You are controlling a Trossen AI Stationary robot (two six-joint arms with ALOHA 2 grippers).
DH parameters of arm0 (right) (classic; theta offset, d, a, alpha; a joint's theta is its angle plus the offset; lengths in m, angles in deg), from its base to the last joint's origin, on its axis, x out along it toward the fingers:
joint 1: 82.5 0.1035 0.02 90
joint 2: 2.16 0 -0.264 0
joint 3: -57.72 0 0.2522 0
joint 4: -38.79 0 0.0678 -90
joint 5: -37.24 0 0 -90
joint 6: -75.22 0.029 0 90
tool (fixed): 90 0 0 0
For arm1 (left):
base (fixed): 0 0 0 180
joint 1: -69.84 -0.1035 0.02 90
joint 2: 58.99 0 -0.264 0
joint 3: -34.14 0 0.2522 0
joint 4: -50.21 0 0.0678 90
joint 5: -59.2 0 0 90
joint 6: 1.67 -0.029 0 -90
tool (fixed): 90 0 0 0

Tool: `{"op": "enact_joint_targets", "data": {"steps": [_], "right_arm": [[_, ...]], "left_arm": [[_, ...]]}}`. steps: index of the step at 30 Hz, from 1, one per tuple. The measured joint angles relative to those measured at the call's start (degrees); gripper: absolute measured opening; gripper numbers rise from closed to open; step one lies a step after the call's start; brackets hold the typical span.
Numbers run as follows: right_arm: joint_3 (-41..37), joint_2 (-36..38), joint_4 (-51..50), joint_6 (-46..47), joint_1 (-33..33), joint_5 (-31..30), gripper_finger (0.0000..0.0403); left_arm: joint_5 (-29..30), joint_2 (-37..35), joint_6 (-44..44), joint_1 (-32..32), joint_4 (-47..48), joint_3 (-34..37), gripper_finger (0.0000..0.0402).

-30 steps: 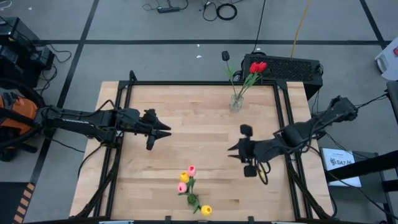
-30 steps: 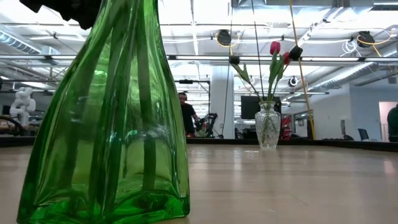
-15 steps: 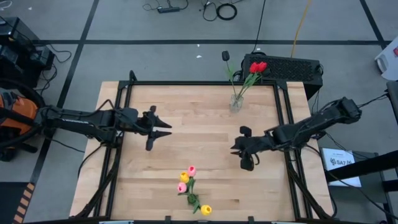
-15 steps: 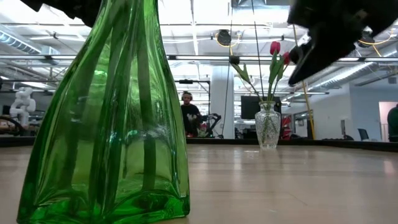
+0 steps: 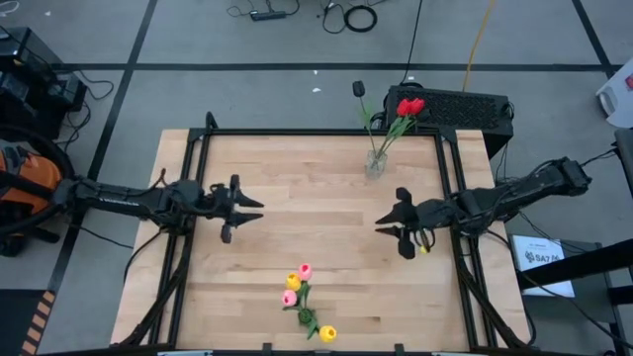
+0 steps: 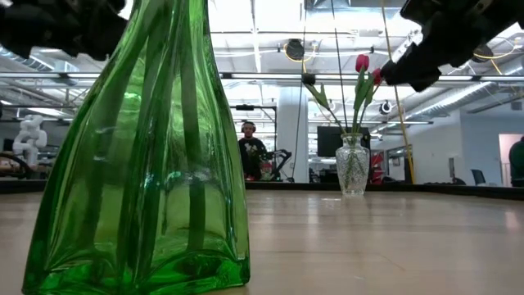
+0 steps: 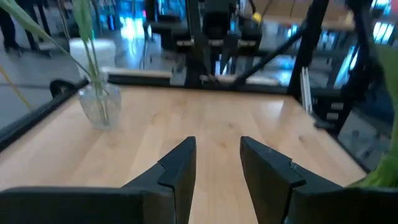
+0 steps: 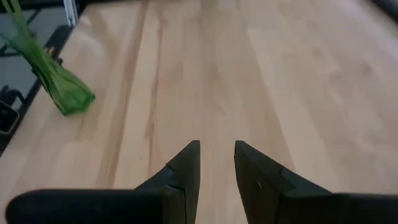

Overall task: Sort flowers into vase by color
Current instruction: Return to Home Position

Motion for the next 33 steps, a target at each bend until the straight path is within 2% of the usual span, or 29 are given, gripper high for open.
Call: {"op": "enact_joint_targets", "data": {"steps": [5, 12, 17, 21, 27, 33], "right_arm": [[0.0, 4.32, -0.88, -2.41, -1.61, -0.02, 0.0091], [0.0, 7.52, -3.43, -2.99, -2.66, -0.04, 0.0091], [0.0, 7.75, -3.52, -3.19, -2.66, -0.04, 0.0091], [0.0, 7.74, -3.6, -3.19, -2.64, -0.04, 0.0091], [-0.02, 7.73, -4.35, -3.21, -2.64, -0.04, 0.0091], [-0.02, 7.73, -6.27, -3.23, -2.64, -0.04, 0.0091]], "left_arm": [[1.39, -11.43, 0.28, -0.02, -1.36, 5.6, 0.0132], [1.14, -27.54, 1.86, -0.02, 7.23, 9.83, 0.0132], [-4.66, -35.53, 2.13, -0.02, 6.39, 12.72, 0.0132], [-8.82, -35.37, 3.28, 0.0, 1.56, 15.74, 0.0132], [-4.88, -35.54, 1.86, -0.02, 3.52, 16.44, 0.0132], [-4.52, -35.51, 1.82, -0.02, 7.51, 16.44, 0.0132]]}}
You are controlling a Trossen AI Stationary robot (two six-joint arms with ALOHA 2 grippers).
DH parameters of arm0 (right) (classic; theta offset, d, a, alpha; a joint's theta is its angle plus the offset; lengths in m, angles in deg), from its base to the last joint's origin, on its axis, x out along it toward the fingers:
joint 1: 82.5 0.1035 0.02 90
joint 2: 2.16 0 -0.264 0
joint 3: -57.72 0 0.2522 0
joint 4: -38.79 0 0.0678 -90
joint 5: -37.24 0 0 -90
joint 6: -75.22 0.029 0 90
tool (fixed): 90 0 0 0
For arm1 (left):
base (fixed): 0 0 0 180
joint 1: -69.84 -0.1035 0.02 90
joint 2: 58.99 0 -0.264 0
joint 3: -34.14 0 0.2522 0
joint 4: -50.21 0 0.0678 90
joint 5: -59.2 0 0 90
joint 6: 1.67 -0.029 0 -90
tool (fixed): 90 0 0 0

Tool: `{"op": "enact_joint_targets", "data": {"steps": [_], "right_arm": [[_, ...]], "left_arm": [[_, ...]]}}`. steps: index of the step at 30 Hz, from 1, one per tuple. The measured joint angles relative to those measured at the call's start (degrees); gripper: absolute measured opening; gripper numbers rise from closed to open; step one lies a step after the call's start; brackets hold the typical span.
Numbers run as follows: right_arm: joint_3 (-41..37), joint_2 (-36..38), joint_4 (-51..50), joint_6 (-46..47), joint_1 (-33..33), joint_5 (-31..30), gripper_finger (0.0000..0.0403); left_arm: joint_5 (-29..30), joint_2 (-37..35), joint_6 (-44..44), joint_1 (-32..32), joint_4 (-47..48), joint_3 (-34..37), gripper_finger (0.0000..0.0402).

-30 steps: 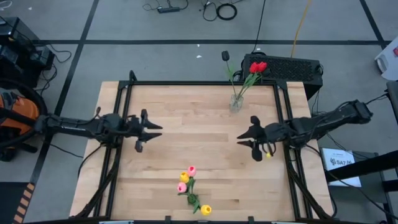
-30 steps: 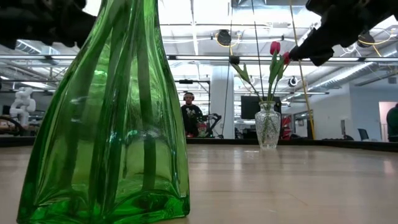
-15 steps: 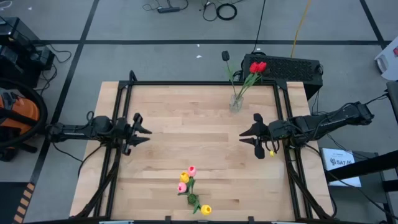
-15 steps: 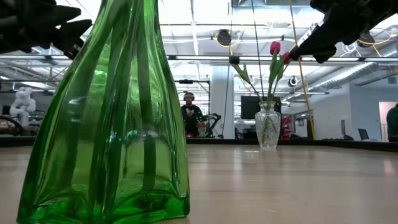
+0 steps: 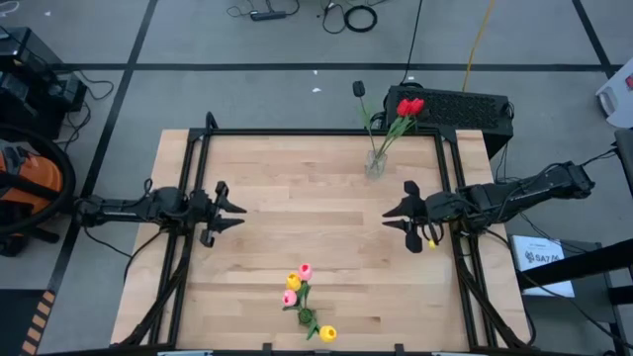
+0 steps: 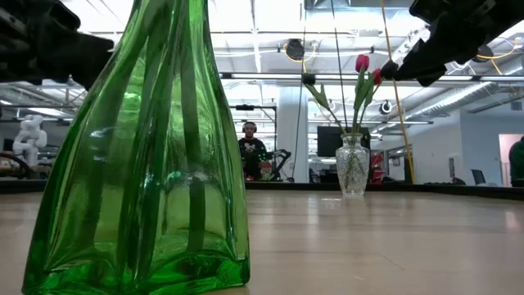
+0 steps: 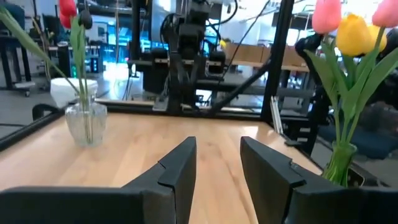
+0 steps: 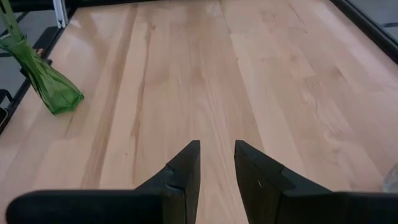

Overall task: Sort flowers into vase by color
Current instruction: Return to Home Position

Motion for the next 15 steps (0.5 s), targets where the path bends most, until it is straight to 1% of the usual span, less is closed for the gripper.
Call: {"op": "enact_joint_targets", "data": {"steps": [4, 11, 13, 15], "right_arm": [[-0.02, 0.0, -0.92, -0.75, -0.02, 0.11, 0.0091], [-0.03, 0.0, -0.71, -5.84, -1.49, 0.27, 0.0091], [-0.58, 0.03, -0.31, -7.29, -2.68, 1.34, 0.0091], [-2.24, 0.07, 0.46, -7.67, -4.45, 3.72, 0.0091]], "left_arm": [[0.02, 0.04, -0.03, 0.0, 1.62, 0.02, 0.0132], [0.04, 0.02, -0.04, 0.0, 1.21, 0.04, 0.0132], [0.04, 0.02, -0.04, 0.0, 1.18, 0.04, 0.0132], [0.04, 0.02, -0.04, 0.0, 1.16, 0.04, 0.0132]]}}
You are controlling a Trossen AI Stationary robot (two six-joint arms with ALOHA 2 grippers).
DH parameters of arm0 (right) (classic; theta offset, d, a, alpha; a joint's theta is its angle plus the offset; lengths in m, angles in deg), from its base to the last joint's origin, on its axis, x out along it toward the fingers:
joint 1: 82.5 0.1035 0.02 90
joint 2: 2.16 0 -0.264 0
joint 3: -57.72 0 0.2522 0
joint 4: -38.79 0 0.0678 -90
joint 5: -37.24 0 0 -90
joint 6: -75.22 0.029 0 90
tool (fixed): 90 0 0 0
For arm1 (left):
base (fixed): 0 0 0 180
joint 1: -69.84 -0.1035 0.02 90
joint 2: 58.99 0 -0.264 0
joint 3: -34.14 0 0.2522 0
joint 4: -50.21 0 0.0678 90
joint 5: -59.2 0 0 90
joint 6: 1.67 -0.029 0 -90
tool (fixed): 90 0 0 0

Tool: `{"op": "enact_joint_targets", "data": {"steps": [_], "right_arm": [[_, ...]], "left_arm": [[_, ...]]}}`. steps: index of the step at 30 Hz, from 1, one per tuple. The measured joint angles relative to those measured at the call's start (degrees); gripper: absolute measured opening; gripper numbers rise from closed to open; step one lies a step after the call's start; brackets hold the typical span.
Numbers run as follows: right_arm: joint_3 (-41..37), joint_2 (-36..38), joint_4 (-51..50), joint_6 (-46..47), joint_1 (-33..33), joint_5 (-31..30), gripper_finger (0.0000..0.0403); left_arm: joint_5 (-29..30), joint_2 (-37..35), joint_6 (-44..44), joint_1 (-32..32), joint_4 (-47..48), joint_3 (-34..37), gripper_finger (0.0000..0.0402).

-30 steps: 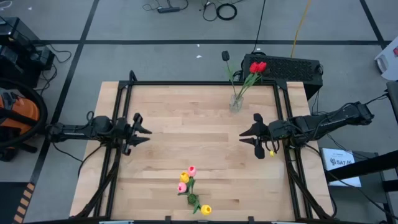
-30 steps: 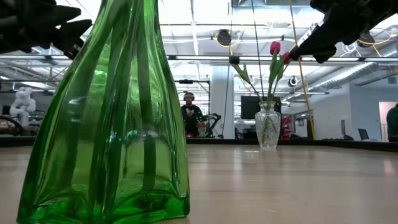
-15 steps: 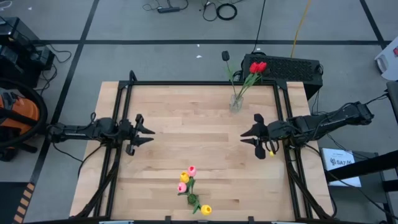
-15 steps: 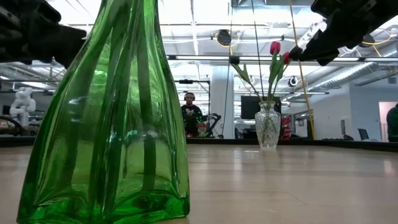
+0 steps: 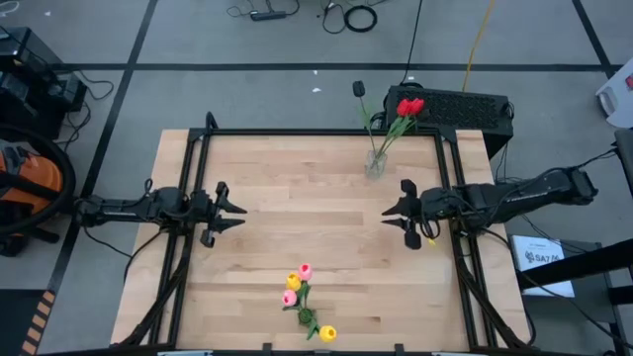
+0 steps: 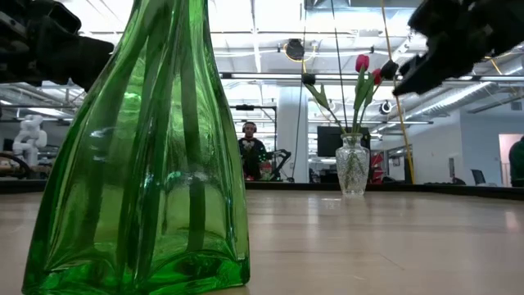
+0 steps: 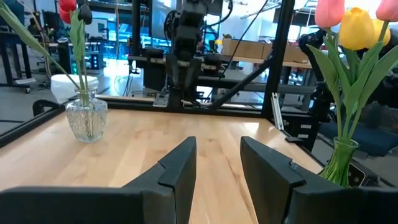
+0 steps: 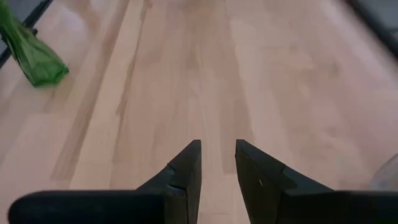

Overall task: Sort flowers into vase by color
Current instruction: Return to Home Position

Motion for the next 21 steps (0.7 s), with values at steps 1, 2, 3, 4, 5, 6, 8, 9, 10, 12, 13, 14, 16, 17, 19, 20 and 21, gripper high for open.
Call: {"op": "enact_joint_targets", "data": {"steps": [1, 2, 3, 4, 5, 6, 8, 9, 10, 12, 13, 14, 16, 17, 19, 20, 21], "right_arm": [[-1.32, -0.02, 1.1, 0.02, -0.93, 1.59, 0.0091], [-2.82, -0.02, 2.82, 0.12, -1.78, 3.21, 0.0091], [-4.44, 0.0, 4.86, 0.17, -2.66, 5.06, 0.0091], [-6.25, 0.01, 7.29, 0.17, -3.51, 6.77, 0.0091], [-8.07, 0.16, 9.93, 0.22, -4.27, 8.31, 0.0091], [-9.88, 0.5, 12.42, 0.44, -5.04, 9.41, 0.0091], [-13.42, 1.56, 18.59, 1.86, -6.32, 10.07, 0.0091], [-15.35, 2.39, 21.91, 2.56, -6.83, 10.05, 0.0091], [-17.42, 3.32, 25.18, 3.04, -7.42, 10.05, 0.0091], [-21.68, 5.32, 31.66, 4.1, -8.65, 10.07, 0.0091], [-23.77, 6.51, 34.72, 4.83, -9.32, 10.07, 0.0091], [-25.9, 7.8, 37.75, 5.61, -9.93, 10.08, 0.0091], [-28.22, 10.13, 39.02, 7.41, -11.02, 10.19, 0.0091], [-28.04, 11.25, 37.39, 7.36, -11.44, 10.5, 0.0091], [-27.93, 13.6, 36.22, 6.87, -12.16, 11.56, 0.0091], [-27.81, 14.82, 36.37, 6.81, -12.43, 11.66, 0.0091], [-27.79, 15.98, 36.31, 6.83, -12.6, 11.54, 0.0091]], "left_arm": [[0.0, 0.0, 0.0, 0.0, -0.02, 0.0, 0.0132], [0.02, 0.0, 0.0, 0.0, 0.0, 0.0, 0.0132], [0.02, 0.0, 0.0, 0.0, -0.01, 0.0, 0.0132], [0.01, 0.0, 0.0, 0.0, 0.0, 0.0, 0.0132], [0.02, 0.0, 0.0, 0.0, 0.0, 0.02, 0.0132], [0.02, 0.0, 0.0, 0.0, 0.0, 0.02, 0.0132], [0.02, 0.0, 0.0, 0.0, 0.0, 0.02, 0.0132], [0.02, 0.0, 0.0, 0.0, 0.0, 0.02, 0.0132], [0.02, 0.0, 0.0, 0.0, 0.0, 0.02, 0.0132], [0.02, 0.0, 0.0, 0.0, -0.02, 0.02, 0.0132], [0.02, 0.0, 0.0, 0.01, -0.02, 0.02, 0.0132], [0.02, 0.0, 0.0, 0.0, -0.01, 0.02, 0.0132], [0.04, 0.0, 0.0, 0.0, -0.02, 0.04, 0.0132], [0.04, 0.02, -0.02, 0.0, 0.0, 0.04, 0.0132], [0.04, 0.0, -0.02, 0.01, -0.02, 0.04, 0.0132], [0.04, 0.0, -0.02, 0.0, -0.03, 0.04, 0.0132], [0.04, 0.0, -0.02, 0.0, -0.03, 0.04, 0.0132]]}}
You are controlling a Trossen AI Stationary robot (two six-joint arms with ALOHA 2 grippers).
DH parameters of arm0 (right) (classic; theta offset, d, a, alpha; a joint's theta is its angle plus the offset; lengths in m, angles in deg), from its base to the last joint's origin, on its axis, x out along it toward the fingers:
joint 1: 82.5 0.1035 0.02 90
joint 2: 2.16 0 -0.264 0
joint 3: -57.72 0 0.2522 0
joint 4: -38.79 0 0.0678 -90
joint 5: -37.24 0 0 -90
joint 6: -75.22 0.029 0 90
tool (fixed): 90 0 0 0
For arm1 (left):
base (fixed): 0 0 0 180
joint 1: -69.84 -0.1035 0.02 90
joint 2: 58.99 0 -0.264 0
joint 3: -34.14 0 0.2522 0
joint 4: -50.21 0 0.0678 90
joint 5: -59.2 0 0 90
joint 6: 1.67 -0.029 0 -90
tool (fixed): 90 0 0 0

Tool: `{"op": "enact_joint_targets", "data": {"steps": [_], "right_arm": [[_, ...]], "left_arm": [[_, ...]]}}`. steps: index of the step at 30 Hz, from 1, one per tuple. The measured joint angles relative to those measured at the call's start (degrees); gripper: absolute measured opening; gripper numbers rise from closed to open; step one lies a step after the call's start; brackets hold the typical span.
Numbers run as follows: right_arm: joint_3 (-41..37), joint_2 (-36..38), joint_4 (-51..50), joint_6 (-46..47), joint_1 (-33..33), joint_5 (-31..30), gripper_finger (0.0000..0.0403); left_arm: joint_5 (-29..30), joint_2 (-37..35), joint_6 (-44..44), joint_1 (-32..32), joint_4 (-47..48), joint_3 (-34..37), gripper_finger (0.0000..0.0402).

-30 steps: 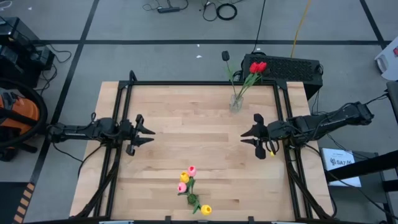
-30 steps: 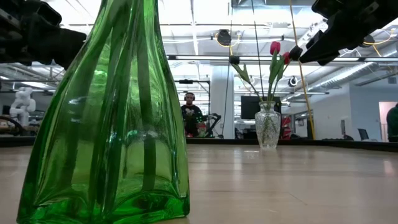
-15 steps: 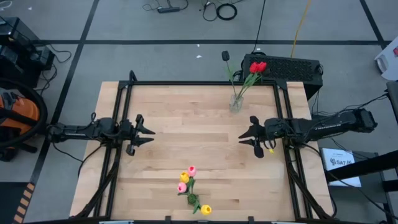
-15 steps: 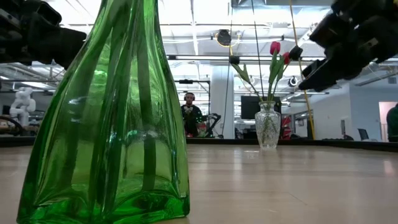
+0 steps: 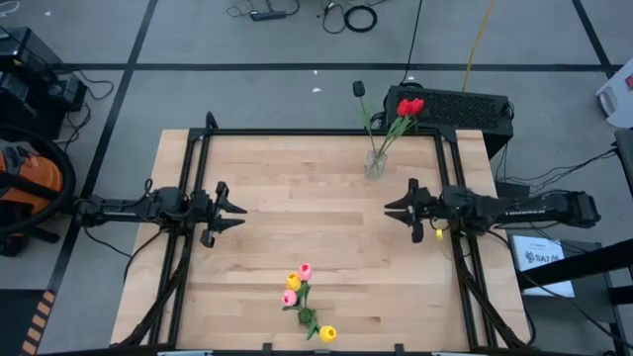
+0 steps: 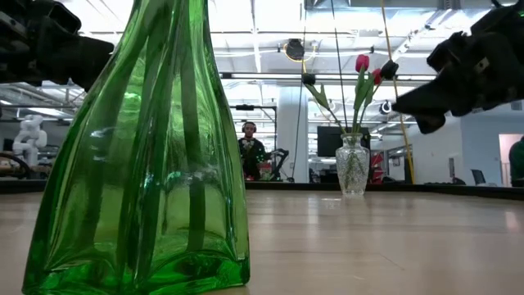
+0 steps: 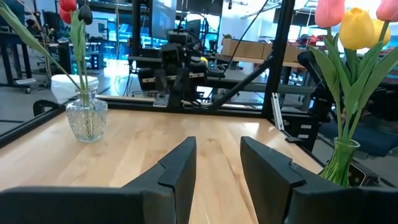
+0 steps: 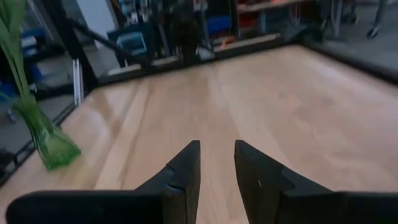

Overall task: Sort flowers into vase by color
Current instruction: Return to Home Position

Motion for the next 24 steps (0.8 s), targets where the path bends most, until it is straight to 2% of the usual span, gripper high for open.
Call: {"op": "enact_joint_targets", "data": {"steps": [4, 12, 17, 21, 24], "right_arm": [[0.0, 5.57, -1.37, 1.13, -1.03, -0.02, 0.0091], [-0.02, 19.64, -15.27, 8.44, -0.85, 1.71, 0.0091], [-0.02, 27.89, -17.66, 5.57, -0.84, -0.17, 0.0091], [0.07, 27.75, -18.21, 6.22, -0.82, -1.89, 0.0091], [0.07, 27.52, -17.63, 7.12, 0.16, 1.75, 0.0091]], "left_arm": [[0.0, 0.0, 0.0, 0.01, 0.01, 0.0, 0.0132], [0.0, 0.0, 0.02, 0.0, 0.01, 0.0, 0.0132], [0.0, 0.0, 0.02, 0.0, 0.01, 0.02, 0.0132], [0.01, 0.0, 0.0, 0.0, -0.01, 0.02, 0.0132], [0.02, 0.04, 0.01, 0.0, -0.13, 0.02, 0.0132]]}}
